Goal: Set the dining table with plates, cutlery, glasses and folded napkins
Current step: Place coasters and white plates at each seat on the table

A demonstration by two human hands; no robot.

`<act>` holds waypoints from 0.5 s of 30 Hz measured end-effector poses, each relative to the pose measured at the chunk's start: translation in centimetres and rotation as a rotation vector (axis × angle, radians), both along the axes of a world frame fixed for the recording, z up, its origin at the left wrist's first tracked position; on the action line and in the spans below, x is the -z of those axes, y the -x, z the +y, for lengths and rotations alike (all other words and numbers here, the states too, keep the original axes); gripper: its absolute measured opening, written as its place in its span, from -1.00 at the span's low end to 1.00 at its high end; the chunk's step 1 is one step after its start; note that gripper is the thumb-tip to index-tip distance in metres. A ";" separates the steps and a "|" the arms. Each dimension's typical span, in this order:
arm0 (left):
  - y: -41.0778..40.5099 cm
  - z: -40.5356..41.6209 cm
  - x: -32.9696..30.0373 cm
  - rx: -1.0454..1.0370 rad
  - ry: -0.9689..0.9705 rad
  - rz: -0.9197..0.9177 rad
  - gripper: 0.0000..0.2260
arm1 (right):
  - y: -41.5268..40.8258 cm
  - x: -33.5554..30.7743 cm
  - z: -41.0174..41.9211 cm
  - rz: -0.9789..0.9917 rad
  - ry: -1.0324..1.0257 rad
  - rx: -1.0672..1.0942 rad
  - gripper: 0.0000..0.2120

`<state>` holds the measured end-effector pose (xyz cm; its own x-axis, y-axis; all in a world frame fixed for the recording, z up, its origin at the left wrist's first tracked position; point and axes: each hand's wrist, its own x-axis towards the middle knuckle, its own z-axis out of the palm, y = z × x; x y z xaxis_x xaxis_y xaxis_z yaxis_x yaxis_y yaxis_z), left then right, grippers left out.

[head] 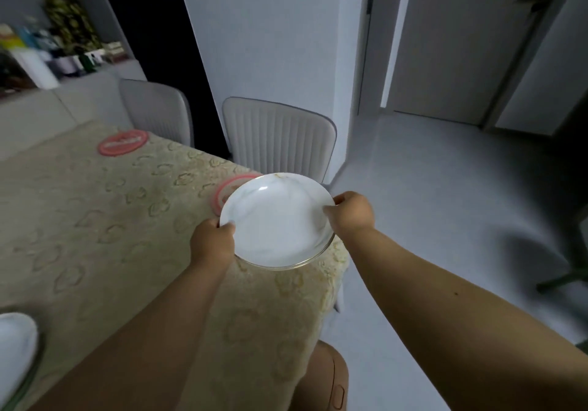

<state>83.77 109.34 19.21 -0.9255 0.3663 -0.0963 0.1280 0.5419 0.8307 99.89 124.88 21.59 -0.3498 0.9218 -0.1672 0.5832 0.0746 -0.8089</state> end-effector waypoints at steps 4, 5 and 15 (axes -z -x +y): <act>3.9 0.7 0.7 -0.035 0.039 0.011 -0.73 | 4.2 0.8 0.6 -0.016 0.001 -0.050 -0.92; 4.8 0.9 0.9 -0.038 0.041 0.006 -0.73 | 5.4 1.1 0.7 -0.008 0.006 -0.061 -0.87; 12.2 3.3 2.1 -0.017 0.149 -0.040 -0.69 | 14.1 4.2 3.9 -0.030 -0.025 -0.112 -0.80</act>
